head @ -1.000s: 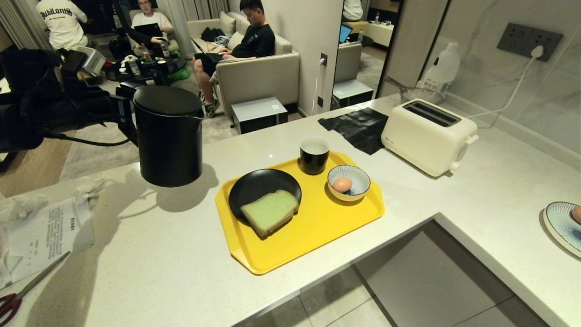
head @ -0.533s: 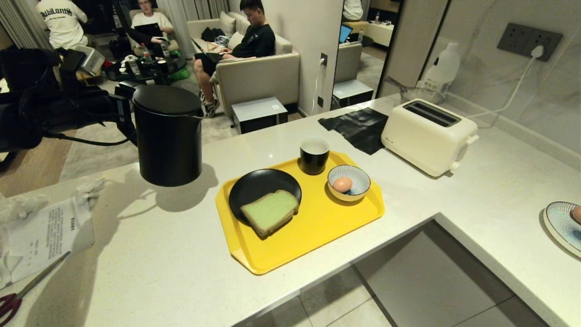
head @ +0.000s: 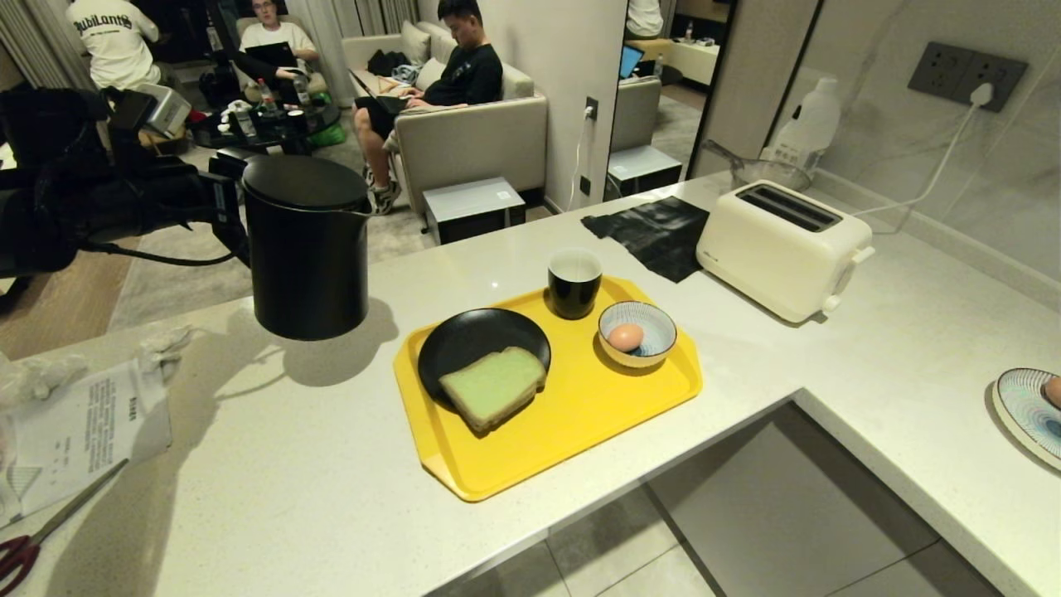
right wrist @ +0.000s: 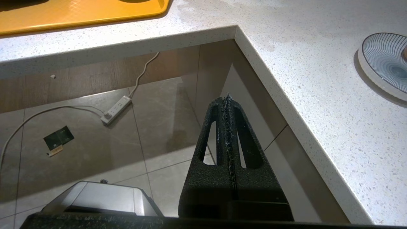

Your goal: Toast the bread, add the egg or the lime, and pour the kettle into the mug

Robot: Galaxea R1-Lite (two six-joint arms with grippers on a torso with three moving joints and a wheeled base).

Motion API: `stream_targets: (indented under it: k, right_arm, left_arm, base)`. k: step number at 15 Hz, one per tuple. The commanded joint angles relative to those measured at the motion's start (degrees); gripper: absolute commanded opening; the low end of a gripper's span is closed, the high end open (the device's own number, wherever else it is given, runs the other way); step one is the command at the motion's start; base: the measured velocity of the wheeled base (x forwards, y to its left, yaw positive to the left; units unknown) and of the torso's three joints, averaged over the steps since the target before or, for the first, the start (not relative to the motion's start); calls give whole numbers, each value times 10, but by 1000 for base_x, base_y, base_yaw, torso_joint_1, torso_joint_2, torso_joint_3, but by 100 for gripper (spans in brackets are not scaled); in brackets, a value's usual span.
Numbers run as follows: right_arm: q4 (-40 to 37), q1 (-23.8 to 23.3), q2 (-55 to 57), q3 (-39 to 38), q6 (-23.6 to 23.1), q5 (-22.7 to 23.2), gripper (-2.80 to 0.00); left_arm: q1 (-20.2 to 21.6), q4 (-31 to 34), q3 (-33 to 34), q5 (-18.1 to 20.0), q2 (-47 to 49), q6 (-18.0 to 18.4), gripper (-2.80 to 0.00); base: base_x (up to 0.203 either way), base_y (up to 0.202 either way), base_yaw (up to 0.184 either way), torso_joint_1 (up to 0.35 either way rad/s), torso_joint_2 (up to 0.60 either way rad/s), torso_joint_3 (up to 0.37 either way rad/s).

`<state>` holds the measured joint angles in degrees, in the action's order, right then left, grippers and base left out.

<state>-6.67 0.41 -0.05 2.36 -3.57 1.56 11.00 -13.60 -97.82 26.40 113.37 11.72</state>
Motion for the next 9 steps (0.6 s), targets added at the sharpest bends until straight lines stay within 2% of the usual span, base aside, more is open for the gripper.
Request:
stream_targets:
  k: [1, 9]
  right_arm:
    - [0, 0, 0, 0, 0, 0, -280]
    - [-1, 0, 0, 0, 0, 0, -280]
  left_arm:
    - [0, -1, 0, 1, 0, 1, -280]
    - [-1, -1, 0, -5, 1, 1, -280]
  base:
    - [0, 0, 0, 0, 0, 0]
    - [0, 0, 0, 0, 0, 0]
